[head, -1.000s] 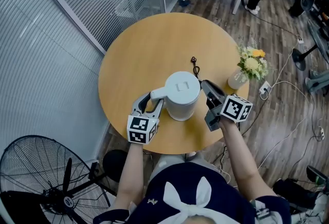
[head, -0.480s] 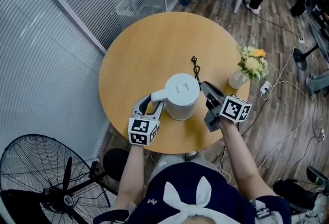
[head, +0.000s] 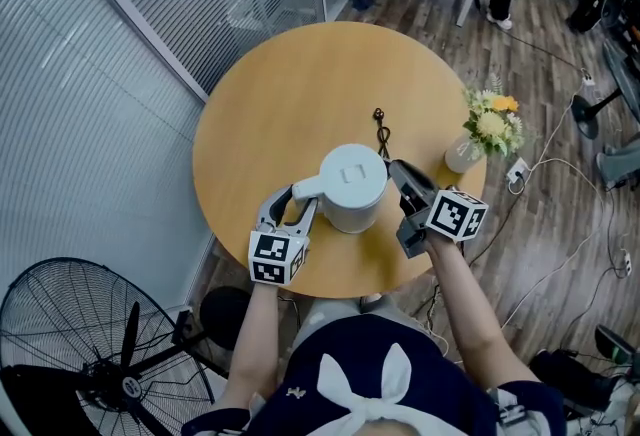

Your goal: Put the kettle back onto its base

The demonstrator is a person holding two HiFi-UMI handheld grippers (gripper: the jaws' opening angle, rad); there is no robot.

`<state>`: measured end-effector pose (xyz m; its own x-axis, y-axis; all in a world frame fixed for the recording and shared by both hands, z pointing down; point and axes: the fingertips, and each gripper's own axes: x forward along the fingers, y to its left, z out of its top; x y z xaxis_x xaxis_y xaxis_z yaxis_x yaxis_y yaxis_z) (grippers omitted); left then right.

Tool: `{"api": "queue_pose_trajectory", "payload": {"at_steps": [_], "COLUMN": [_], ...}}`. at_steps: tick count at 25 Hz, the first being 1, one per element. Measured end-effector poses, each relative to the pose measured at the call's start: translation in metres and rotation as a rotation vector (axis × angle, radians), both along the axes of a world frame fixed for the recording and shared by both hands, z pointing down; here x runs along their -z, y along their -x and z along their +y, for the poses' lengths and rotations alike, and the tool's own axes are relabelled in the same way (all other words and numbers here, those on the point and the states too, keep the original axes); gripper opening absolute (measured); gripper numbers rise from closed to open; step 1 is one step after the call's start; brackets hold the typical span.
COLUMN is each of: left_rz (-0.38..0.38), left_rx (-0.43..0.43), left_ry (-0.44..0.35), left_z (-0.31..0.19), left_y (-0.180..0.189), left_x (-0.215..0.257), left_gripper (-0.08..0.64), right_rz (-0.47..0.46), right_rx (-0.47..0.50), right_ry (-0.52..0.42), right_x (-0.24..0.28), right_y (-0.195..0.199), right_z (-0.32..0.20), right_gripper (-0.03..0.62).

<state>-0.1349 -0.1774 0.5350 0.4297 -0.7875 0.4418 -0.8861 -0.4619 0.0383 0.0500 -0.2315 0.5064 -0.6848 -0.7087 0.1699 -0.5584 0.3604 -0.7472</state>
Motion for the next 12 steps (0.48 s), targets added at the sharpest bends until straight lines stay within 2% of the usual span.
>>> {"api": "queue_pose_trajectory", "payload": {"at_steps": [12], "left_rz": [-0.016], "left_rx": [-0.001], "left_ry": [-0.013], "left_z": [0.011], "left_y": [-0.001], "left_x": [0.000], "left_gripper": [0.199], "right_rz": [0.021], "right_rx": [0.015], "right_ry": [-0.013], "right_x": [-0.001], "right_y": [-0.001], "right_z": [0.010], "right_gripper": [0.060]}}
